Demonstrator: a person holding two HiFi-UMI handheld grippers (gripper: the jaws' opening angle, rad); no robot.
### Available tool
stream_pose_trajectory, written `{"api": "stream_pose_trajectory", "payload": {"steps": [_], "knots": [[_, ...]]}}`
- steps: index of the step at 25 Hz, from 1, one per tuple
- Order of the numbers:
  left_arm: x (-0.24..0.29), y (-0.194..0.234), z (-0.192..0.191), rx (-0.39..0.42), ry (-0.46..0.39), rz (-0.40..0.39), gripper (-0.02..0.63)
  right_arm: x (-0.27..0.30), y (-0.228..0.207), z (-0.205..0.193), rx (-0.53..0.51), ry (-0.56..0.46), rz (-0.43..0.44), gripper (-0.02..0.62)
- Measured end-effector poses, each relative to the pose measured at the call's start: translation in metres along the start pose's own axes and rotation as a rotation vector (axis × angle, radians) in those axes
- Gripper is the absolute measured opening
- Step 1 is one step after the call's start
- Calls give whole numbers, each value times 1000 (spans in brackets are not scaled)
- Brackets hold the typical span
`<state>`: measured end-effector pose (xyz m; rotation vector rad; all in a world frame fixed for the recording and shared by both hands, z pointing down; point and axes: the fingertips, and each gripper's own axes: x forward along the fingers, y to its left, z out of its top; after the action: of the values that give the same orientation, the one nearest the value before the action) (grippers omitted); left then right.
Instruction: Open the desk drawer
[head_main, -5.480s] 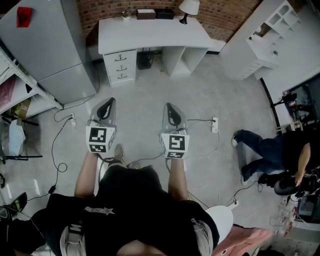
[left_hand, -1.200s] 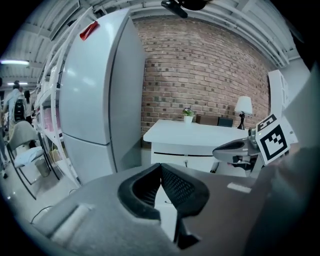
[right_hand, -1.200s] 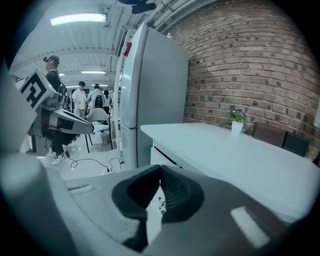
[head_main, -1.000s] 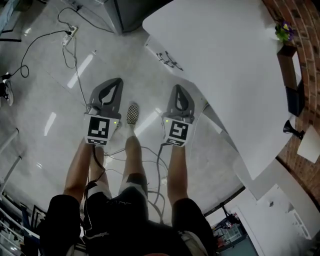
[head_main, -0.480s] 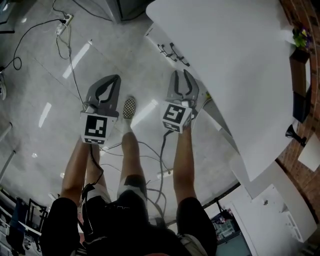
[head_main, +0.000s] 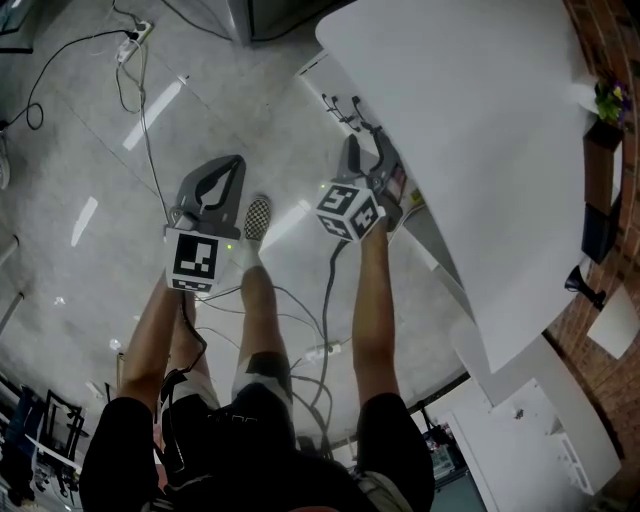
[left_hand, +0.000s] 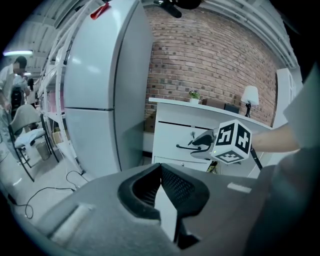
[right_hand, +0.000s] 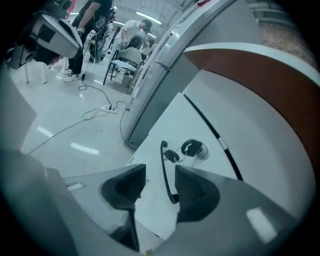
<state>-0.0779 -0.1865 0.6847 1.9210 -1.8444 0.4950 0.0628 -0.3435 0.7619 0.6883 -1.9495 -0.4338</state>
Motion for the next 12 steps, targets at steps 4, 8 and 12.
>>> {"api": "stream_pose_trajectory", "payload": {"steps": [4, 8, 12], "knots": [[1, -2, -12, -9, 16, -11, 11, 10, 4, -1, -53, 17, 2, 187], [1, -1, -18, -25, 22, -13, 11, 21, 7, -3, -97, 48, 2, 187], [0, 4, -20, -31, 22, -13, 11, 27, 8, -6, -116, 89, -14, 154]]}}
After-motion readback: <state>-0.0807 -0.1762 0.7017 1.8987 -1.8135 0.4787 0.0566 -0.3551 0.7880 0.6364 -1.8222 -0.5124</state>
